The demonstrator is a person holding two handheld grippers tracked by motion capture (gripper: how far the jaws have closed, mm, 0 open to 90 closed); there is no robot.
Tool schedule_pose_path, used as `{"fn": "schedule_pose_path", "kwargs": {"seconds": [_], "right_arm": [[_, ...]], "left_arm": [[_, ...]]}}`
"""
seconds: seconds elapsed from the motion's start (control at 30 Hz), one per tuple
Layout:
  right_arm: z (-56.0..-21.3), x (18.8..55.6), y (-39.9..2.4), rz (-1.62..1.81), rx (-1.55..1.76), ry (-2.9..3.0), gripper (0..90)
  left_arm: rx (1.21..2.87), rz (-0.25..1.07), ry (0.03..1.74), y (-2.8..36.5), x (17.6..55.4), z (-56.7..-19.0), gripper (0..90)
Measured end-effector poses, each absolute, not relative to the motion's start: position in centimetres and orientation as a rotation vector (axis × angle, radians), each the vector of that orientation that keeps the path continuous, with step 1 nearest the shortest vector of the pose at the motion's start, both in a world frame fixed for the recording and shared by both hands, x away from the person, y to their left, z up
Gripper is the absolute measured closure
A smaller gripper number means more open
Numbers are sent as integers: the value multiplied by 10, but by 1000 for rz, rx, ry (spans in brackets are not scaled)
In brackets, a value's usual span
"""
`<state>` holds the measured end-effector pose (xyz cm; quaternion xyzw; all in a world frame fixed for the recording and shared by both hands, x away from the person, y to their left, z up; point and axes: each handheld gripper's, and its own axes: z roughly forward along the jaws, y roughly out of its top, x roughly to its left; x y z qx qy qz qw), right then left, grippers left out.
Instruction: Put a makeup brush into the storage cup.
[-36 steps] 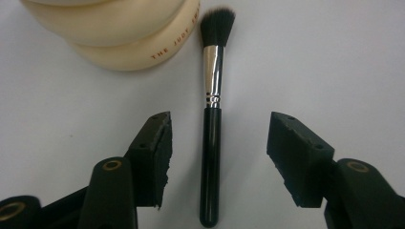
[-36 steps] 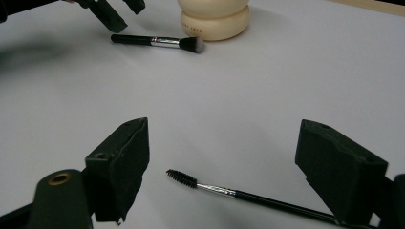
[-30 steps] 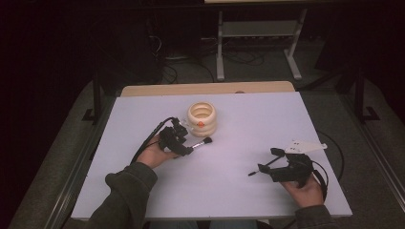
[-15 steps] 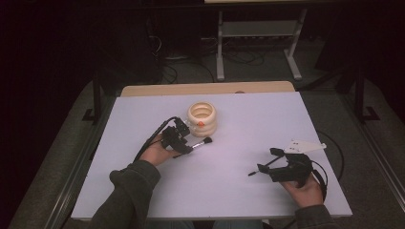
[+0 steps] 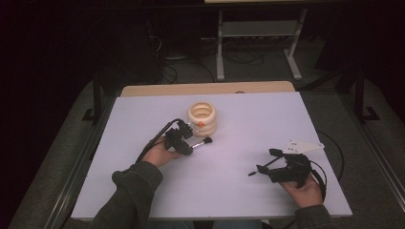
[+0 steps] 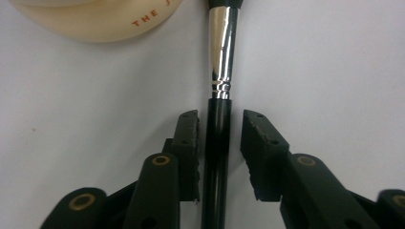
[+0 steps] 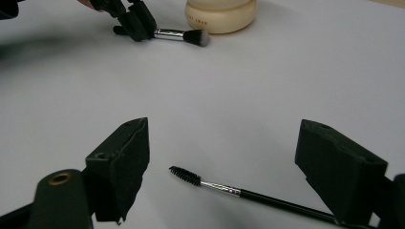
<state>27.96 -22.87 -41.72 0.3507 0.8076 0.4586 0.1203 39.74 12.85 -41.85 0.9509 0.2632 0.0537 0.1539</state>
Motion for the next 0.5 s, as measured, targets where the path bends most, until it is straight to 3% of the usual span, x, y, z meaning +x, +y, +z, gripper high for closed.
{"fn": "schedule_pose_path", "kwargs": {"seconds": [0.23, 0.5], "right_arm": [[-418, 280, -228, 1333, 1010, 2368, 181], [-417, 279, -228, 1341, 1020, 2367, 182]], "left_arm": [[2746, 113, 766, 126, 401, -418, 787], [2754, 114, 761, 125, 400, -417, 797]]}}
